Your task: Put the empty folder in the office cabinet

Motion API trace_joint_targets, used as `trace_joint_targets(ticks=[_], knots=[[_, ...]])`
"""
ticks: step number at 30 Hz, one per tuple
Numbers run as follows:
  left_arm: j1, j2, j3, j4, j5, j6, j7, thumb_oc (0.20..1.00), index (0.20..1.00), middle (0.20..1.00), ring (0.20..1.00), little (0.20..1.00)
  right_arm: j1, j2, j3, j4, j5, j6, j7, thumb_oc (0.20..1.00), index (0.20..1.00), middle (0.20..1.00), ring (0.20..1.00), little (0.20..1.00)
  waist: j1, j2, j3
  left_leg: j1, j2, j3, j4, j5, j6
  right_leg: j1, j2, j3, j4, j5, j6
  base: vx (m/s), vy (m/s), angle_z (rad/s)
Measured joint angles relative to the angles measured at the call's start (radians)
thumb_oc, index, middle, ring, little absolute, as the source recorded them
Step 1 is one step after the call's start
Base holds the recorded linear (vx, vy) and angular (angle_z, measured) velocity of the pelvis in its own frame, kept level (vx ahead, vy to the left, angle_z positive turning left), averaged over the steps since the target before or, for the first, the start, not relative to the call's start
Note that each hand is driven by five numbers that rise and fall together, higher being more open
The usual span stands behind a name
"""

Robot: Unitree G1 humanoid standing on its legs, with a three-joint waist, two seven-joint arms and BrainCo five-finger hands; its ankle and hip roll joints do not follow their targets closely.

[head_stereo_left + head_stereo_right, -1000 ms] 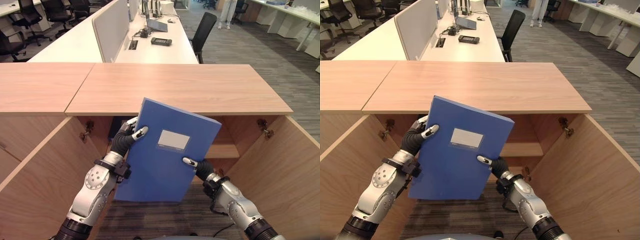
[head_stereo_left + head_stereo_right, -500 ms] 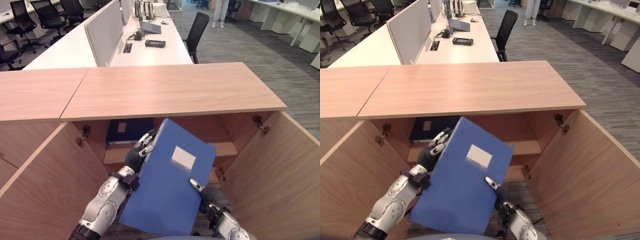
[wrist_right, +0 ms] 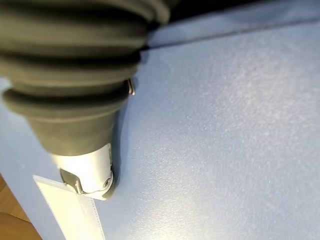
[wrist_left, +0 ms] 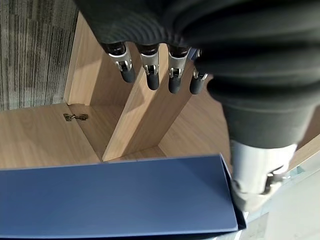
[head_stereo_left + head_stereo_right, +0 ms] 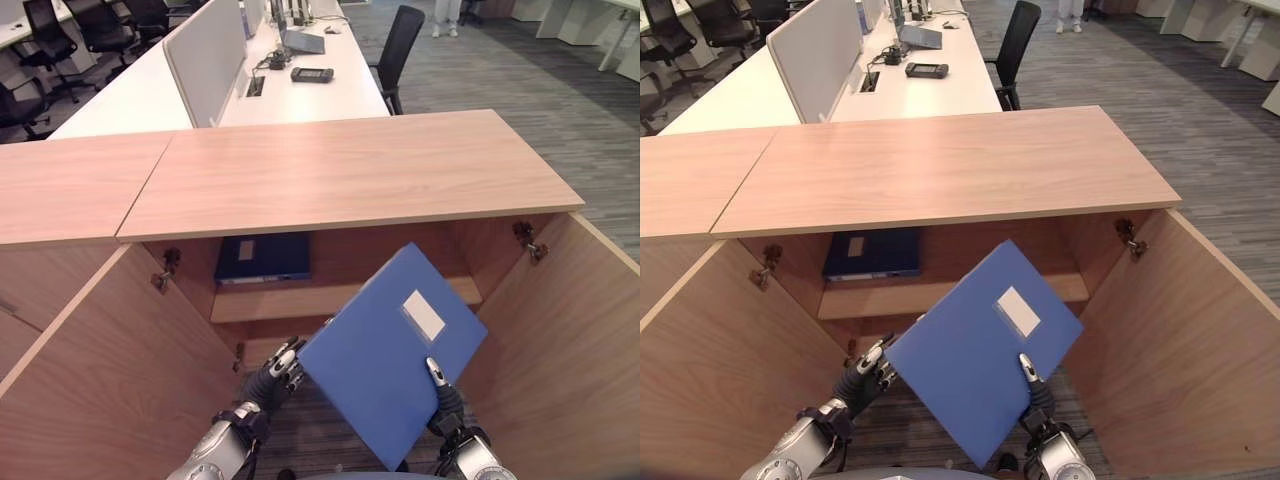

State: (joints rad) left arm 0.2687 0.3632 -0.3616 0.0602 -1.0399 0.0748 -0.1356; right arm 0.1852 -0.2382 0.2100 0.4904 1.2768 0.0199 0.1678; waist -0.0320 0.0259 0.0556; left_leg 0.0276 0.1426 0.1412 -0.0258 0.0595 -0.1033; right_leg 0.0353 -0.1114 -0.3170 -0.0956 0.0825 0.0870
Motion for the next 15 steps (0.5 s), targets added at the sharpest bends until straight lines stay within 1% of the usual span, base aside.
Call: trace_joint_targets(ticks=[1, 2, 3, 4, 5, 6, 7, 8, 9, 11, 12, 13, 14, 15], knots=[[-0.008, -0.008, 0.0, 0.0, -0.014, -0.001, -0.001, 1.0, 1.0, 1.0, 1.0, 1.0, -0.017, 0.01, -0.009, 0.015, 0.0, -0.003, -0.003, 0.2, 0.2, 0.2, 0.2, 0.2, 0.009, -0.009, 0.027, -0.027, 0.0, -0.014, 0.048, 0.001, 0.001, 0.0, 0.005, -0.005, 0.001, 0.0, 0.0, -0.02, -0.078, 0.3], [-0.001, -0.017, 0.0, 0.002, -0.018, -0.002, -0.001, 1.0, 1.0, 1.0, 1.0, 1.0, -0.031, 0.009, -0.008, 0.023, 0.0, -0.006, -0.004, 0.2, 0.2, 0.2, 0.2, 0.2, 0.026, 0.002, 0.04, -0.05, 0.012, -0.012, 0.082, 0.002, -0.001, -0.001, 0.019, -0.003, 0.008, -0.001, -0.001, 0.03, -0.042, 0.28], [-0.011, -0.026, 0.001, 0.021, -0.025, -0.005, 0.001, 1.0, 1.0, 1.0, 1.0, 1.0, -0.045, 0.011, -0.017, 0.027, 0.0, -0.009, -0.005, 0.2, 0.2, 0.2, 0.2, 0.2, 0.02, -0.006, 0.059, -0.109, 0.013, -0.016, 0.173, 0.004, -0.004, -0.01, 0.013, 0.001, 0.016, -0.013, -0.019, 0.08, 0.02, 0.4], [-0.03, -0.031, 0.0, 0.038, -0.026, -0.004, 0.007, 1.0, 1.0, 1.0, 1.0, 1.0, -0.056, 0.015, -0.024, 0.027, 0.0, -0.01, -0.007, 0.2, 0.2, 0.2, 0.2, 0.2, 0.022, -0.019, 0.091, -0.169, 0.009, -0.006, 0.272, 0.028, -0.024, -0.003, -0.005, -0.009, 0.012, -0.018, -0.029, 0.11, 0.041, 0.47], [-0.02, -0.033, -0.002, 0.049, -0.026, 0.0, 0.01, 1.0, 1.0, 1.0, 1.0, 1.0, -0.057, 0.016, -0.022, 0.027, -0.001, -0.009, -0.009, 0.2, 0.2, 0.2, 0.2, 0.2, 0.042, -0.038, 0.103, -0.202, 0.001, 0.025, 0.285, 0.021, -0.022, 0.004, -0.019, -0.01, 0.001, -0.02, -0.04, 0.17, 0.096, 0.34], [-0.013, -0.035, -0.001, 0.066, -0.025, 0.003, 0.011, 1.0, 1.0, 1.0, 1.0, 1.0, -0.057, 0.013, -0.021, 0.027, -0.001, -0.009, -0.009, 0.2, 0.2, 0.2, 0.2, 0.2, 0.048, -0.041, 0.105, -0.192, -0.031, 0.06, 0.197, 0.012, -0.013, 0.001, -0.044, -0.013, 0.001, -0.023, -0.044, 0.13, 0.084, 0.17], [-0.01, -0.037, 0.001, 0.07, -0.027, 0.003, 0.011, 1.0, 1.0, 1.0, 1.0, 1.0, -0.063, 0.011, -0.02, 0.028, -0.001, -0.009, -0.009, 0.2, 0.2, 0.2, 0.2, 0.2, 0.045, -0.035, 0.105, -0.196, -0.055, 0.074, 0.131, 0.013, -0.015, -0.002, -0.058, -0.015, 0.001, -0.025, -0.045, 0.14, 0.1, 0.11], [-0.015, -0.054, 0.008, 0.095, -0.043, 0.0, 0.011, 1.0, 1.0, 1.0, 1.0, 1.0, -0.072, 0.009, -0.02, 0.031, -0.001, -0.009, -0.009, 0.2, 0.2, 0.2, 0.2, 0.2, 0.042, -0.033, 0.103, -0.192, -0.078, 0.074, 0.083, 0.014, -0.018, -0.017, -0.07, -0.008, 0.001, -0.025, -0.046, 0.17, 0.134, -0.07], [-0.023, -0.071, 0.008, 0.122, -0.048, 0.002, 0.016, 1.0, 1.0, 1.0, 1.0, 1.0, -0.081, 0.007, -0.021, 0.032, -0.001, -0.009, -0.01, 0.2, 0.2, 0.2, 0.2, 0.2, 0.046, -0.027, 0.107, -0.196, -0.089, 0.072, 0.062, 0.013, -0.018, -0.025, -0.073, 0.007, 0.001, -0.025, -0.045, 0.24, 0.182, -0.26], [-0.023, -0.1, 0.006, 0.135, -0.06, 0.012, 0.02, 1.0, 1.0, 1.0, 1.0, 1.0, -0.099, 0.016, -0.027, 0.067, 0.0, -0.009, -0.01, 0.2, 0.2, 0.2, 0.2, 0.2, 0.043, 0.006, 0.109, -0.144, -0.088, 0.043, -0.043, 0.012, -0.015, -0.035, -0.053, 0.032, 0.001, -0.02, -0.038, 0.26, 0.213, -0.43], [-0.021, -0.101, 0.003, 0.132, -0.074, 0.013, 0.02, 1.0, 1.0, 1.0, 1.0, 1.0, -0.1, 0.018, -0.038, 0.09, 0.0, -0.006, -0.011, 0.2, 0.2, 0.2, 0.2, 0.2, 0.047, 0.022, 0.108, -0.109, -0.081, 0.039, -0.056, 0.002, -0.001, -0.033, -0.043, 0.051, 0.001, -0.017, -0.033, 0.17, 0.164, -0.63], [-0.007, -0.102, -0.001, 0.132, -0.081, 0.014, 0.02, 1.0, 1.0, 1.0, 1.0, 1.0, -0.098, 0.014, -0.042, 0.106, 0.0, -0.006, -0.013, 0.2, 0.2, 0.2, 0.2, 0.2, 0.05, 0.044, 0.098, -0.07, -0.072, 0.039, -0.072, -0.005, 0.02, -0.026, -0.031, 0.06, 0.001, -0.007, -0.012, 0.16, 0.236, -0.56], [-0.001, -0.095, 0.002, 0.128, -0.085, 0.014, 0.026, 1.0, 1.0, 1.0, 1.0, 1.0, -0.083, 0.023, -0.042, 0.109, 0.0, -0.008, -0.015, 0.2, 0.2, 0.2, 0.2, 0.2, 0.045, 0.04, 0.093, -0.073, -0.079, 0.055, -0.063, 0.027, 0.036, -0.024, -0.037, 0.073, 0.001, -0.006, 0.012, 0.16, 0.235, -0.47], [0.005, -0.077, 0.008, 0.11, -0.089, 0.012, 0.031, 1.0, 1.0, 1.0, 1.0, 1.0, -0.065, 0.04, -0.046, 0.109, 0.0, -0.006, -0.015, 0.2, 0.2, 0.2, 0.2, 0.2, 0.044, 0.023, 0.086, -0.075, -0.089, 0.08, -0.061, 0.028, 0.038, -0.026, -0.053, 0.085, 0.004, -0.011, 0.02, 0.16, 0.264, -0.31]])
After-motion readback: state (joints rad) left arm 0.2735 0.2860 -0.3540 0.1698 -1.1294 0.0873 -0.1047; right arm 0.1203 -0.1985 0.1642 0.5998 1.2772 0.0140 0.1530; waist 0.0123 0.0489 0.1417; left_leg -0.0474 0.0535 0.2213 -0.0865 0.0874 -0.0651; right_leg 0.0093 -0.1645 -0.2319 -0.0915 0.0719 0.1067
